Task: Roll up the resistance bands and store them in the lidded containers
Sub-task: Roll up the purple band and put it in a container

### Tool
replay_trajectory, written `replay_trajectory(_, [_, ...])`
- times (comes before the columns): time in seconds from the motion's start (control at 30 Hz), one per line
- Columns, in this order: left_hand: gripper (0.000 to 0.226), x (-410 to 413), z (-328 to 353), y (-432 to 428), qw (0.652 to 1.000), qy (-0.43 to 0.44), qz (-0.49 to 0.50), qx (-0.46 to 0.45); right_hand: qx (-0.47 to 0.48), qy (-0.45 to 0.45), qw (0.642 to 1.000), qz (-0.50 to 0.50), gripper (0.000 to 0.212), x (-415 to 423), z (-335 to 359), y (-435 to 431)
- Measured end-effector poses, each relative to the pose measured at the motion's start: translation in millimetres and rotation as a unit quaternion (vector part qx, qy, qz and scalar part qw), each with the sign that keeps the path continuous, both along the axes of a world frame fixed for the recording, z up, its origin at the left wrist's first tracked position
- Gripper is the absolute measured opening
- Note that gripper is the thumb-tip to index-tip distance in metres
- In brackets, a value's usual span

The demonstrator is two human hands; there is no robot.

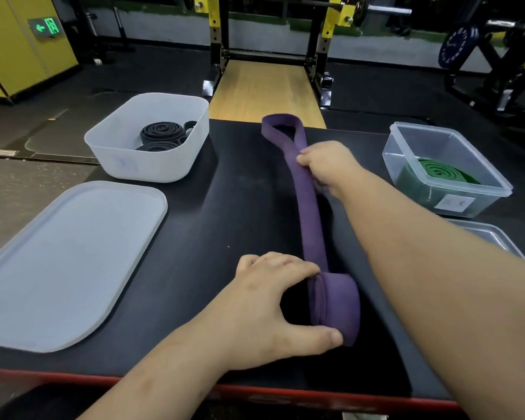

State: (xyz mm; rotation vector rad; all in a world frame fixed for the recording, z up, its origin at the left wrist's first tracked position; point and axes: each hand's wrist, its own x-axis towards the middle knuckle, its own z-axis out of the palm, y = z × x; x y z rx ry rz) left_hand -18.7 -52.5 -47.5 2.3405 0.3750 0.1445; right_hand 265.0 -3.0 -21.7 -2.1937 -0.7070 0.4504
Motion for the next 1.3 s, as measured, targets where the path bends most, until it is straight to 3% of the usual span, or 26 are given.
replay_trajectory(0.13, [0.081, 2, 0, 1, 1.000, -0.008, -0.003, 0.004, -0.139, -0.157, 0.977, -0.036, 0.015, 8, -18, -14])
replay_trajectory(0.2, [0.080, 3, 0, 2, 1.000, -0.010, 0.000, 0.004, -0.127, -0.170, 0.977, -0.023, 0.019, 6, -20, -14])
replay_trajectory(0.3, [0.079, 1, 1, -1, 1.000, -0.008, 0.004, 0.002, -0.099, -0.193, 0.976, -0.004, 0.045, 5, -23, -21])
replay_trajectory(0.37, [0.080, 1, 1, -2, 1.000, -0.007, 0.000, 0.007, -0.103, -0.222, 0.969, 0.031, 0.047, 6, -27, -27])
replay_trajectory(0.53, [0.079, 1, 0, -1, 1.000, -0.009, -0.003, 0.009, -0.037, -0.176, 0.980, 0.088, 0.042, 9, -28, -28])
replay_trajectory(0.7, [0.079, 1, -2, -1, 1.000, -0.013, -0.006, 0.014, -0.210, -0.251, 0.940, 0.095, 0.044, 11, -31, -34])
replay_trajectory(0.83, [0.077, 2, -3, -1, 1.000, -0.019, -0.005, 0.018, -0.169, -0.254, 0.942, 0.138, 0.046, 6, -32, -36])
replay_trajectory(1.0, [0.082, 1, -5, -1, 1.000, -0.014, -0.002, 0.013, -0.205, -0.256, 0.934, 0.144, 0.046, 3, -28, -41])
replay_trajectory(1.3, [0.080, 1, -7, 2, 1.000, -0.011, 0.004, 0.007, -0.163, -0.232, 0.940, 0.189, 0.048, -22, -26, -72])
